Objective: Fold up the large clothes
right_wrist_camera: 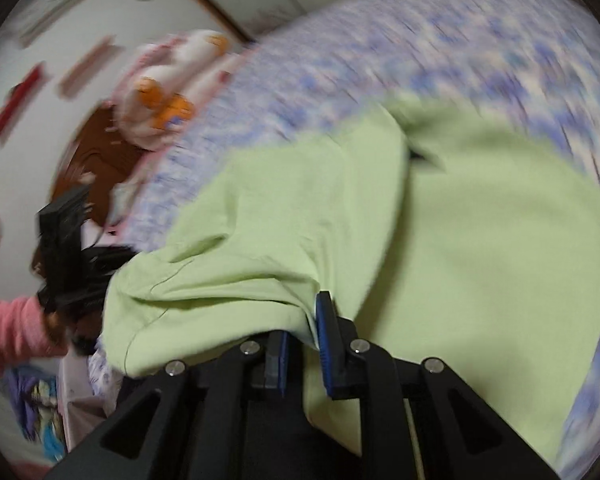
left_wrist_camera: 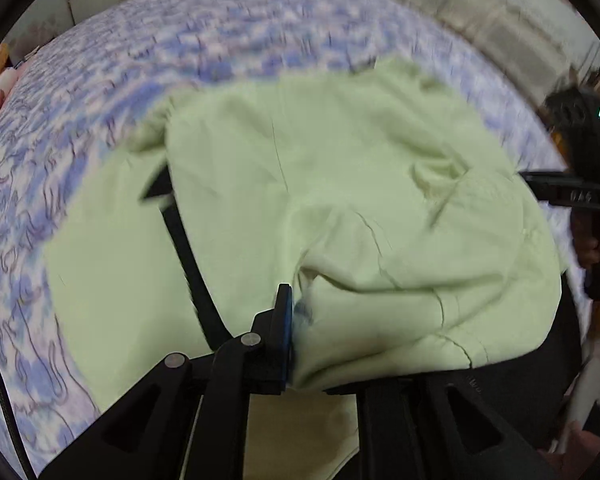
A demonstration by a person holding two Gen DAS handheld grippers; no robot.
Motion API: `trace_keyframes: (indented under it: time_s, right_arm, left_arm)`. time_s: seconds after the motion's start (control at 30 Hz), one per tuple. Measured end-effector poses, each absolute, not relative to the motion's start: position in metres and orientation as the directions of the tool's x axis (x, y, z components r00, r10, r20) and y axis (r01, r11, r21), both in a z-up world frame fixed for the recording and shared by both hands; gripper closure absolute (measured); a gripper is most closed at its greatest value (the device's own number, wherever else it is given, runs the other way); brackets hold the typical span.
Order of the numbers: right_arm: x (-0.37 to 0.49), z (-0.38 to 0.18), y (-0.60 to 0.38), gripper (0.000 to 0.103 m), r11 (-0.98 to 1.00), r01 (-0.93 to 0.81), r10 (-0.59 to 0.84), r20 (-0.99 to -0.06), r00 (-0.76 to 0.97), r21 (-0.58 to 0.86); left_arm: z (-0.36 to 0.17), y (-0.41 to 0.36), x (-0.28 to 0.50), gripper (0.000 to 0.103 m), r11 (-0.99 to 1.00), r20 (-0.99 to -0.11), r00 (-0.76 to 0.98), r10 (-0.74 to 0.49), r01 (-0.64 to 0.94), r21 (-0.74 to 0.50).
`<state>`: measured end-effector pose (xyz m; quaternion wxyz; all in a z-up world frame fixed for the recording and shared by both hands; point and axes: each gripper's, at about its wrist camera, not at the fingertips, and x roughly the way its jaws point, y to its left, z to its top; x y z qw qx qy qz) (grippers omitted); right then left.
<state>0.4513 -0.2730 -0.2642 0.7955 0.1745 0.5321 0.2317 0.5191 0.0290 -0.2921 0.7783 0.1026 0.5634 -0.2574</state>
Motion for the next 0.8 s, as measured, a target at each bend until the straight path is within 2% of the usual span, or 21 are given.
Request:
trace_keyframes:
  time_s: [0.13, 0.33, 0.37, 0.43, 0.47, 0.5, 0.57, 0.67, 0.73, 0.8]
  right_arm:
    - [0.44, -0.279, -0.263, 0.089, 0.874, -0.115, 0.481, -0.812, 0.329, 0.471]
    - [0.438, -0.276, -0.263, 0.089, 0.891, -0.081, 0.448, -0.837, 0.314, 0.447]
    - [0.439, -0.273, -0.264, 0.088, 0.893, -0.092, 0.446, -0.843, 0.299, 0.44]
    - [0.44, -0.264, -0.263, 0.086, 0.9, -0.118, 0.436, -0.857, 0.275, 0.42]
    - [0.44, -0.26, -0.264, 0.082, 0.904, -0.13, 0.428, -0.862, 0.271, 0.407]
    - [0.439, -0.253, -0.264, 0.067, 0.912, -0.141, 0.411, -0.871, 0.269, 0.386]
    - [0.434, -0.243, -0.267, 0.043, 0.925, -0.146, 0.377, -0.888, 0.262, 0.35]
    - [0.421, -0.22, -0.271, 0.042, 0.931, -0.171, 0.362, -0.883, 0.3, 0.323]
    - [0.414, -0.21, -0.273, 0.042, 0.928, -0.159, 0.37, -0.869, 0.327, 0.336]
    - [0.405, -0.204, -0.276, 0.042, 0.909, -0.094, 0.41, -0.828, 0.383, 0.406]
  left_arm:
    - [-0.301, 0.012, 0.508, 0.094, 0.844, -0.945, 0.268, -0.189, 0.536, -0.016]
    - [-0.294, 0.009, 0.516, 0.091, 0.854, -0.971, 0.2, -0.134, 0.521, -0.01]
    - [-0.29, 0.008, 0.519, 0.087, 0.854, -0.973, 0.194, -0.125, 0.52, -0.006]
    - [-0.282, 0.01, 0.518, 0.068, 0.864, -0.977, 0.195, -0.083, 0.503, 0.027]
    - [-0.277, 0.012, 0.516, 0.048, 0.871, -0.977, 0.204, -0.068, 0.49, 0.042]
    - [-0.271, 0.016, 0.515, 0.029, 0.883, -0.975, 0.215, -0.056, 0.467, 0.053]
    - [-0.26, 0.023, 0.51, 0.025, 0.902, -0.97, 0.234, -0.067, 0.43, 0.042]
    - [-0.242, 0.032, 0.49, 0.025, 0.93, -0.953, 0.279, -0.12, 0.368, -0.009]
    - [-0.239, 0.038, 0.484, 0.025, 0.954, -0.937, 0.299, -0.182, 0.286, -0.093]
    - [-0.24, 0.043, 0.474, 0.025, 0.957, -0.906, 0.312, -0.284, 0.15, -0.249]
